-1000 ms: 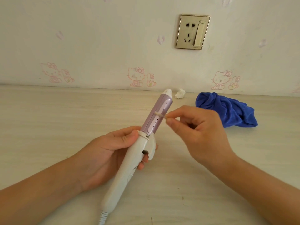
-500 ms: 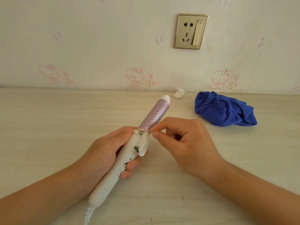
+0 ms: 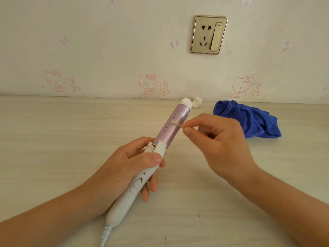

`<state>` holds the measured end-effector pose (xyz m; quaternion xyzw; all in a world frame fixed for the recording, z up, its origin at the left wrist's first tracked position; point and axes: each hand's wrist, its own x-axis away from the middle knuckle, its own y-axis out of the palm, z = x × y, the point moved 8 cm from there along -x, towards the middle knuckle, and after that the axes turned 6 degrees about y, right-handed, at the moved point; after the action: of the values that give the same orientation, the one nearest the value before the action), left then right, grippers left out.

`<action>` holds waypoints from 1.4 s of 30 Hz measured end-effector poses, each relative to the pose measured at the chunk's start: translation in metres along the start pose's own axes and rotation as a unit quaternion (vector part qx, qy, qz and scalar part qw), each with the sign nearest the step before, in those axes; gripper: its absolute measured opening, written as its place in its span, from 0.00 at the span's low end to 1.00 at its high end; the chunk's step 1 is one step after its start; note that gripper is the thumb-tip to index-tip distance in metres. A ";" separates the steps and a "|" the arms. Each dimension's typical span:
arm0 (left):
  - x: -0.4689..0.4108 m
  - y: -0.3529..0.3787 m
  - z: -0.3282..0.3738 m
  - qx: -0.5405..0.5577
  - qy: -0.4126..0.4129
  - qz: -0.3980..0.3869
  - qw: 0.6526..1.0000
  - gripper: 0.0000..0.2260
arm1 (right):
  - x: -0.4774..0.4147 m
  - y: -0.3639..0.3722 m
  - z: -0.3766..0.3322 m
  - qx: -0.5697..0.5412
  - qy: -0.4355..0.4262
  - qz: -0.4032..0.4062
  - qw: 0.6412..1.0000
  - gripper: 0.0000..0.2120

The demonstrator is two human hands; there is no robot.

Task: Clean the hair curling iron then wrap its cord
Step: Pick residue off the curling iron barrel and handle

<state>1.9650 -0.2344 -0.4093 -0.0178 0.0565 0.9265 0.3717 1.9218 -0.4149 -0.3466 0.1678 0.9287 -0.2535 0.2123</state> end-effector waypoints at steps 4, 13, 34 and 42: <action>-0.006 -0.004 -0.009 0.037 -0.054 0.010 0.998 0.15 | 0.014 0.028 -0.014 0.036 -0.035 -0.058 0.997 0.05; 0.004 -0.002 -0.005 0.029 -0.024 0.003 0.999 0.17 | 0.012 0.025 -0.012 0.028 -0.031 -0.044 0.998 0.04; 0.006 0.003 -0.001 0.075 -0.040 -0.007 0.996 0.25 | 0.016 0.028 -0.013 0.055 -0.027 -0.057 0.997 0.05; 0.004 0.004 -0.003 0.102 -0.040 -0.003 0.994 0.16 | 0.003 0.007 -0.004 0.027 -0.010 -0.006 1.000 0.07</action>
<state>1.9596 -0.2350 -0.4127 0.0572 0.1353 0.9147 0.3765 1.9205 -0.4060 -0.3476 0.1653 0.9206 -0.2810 0.2151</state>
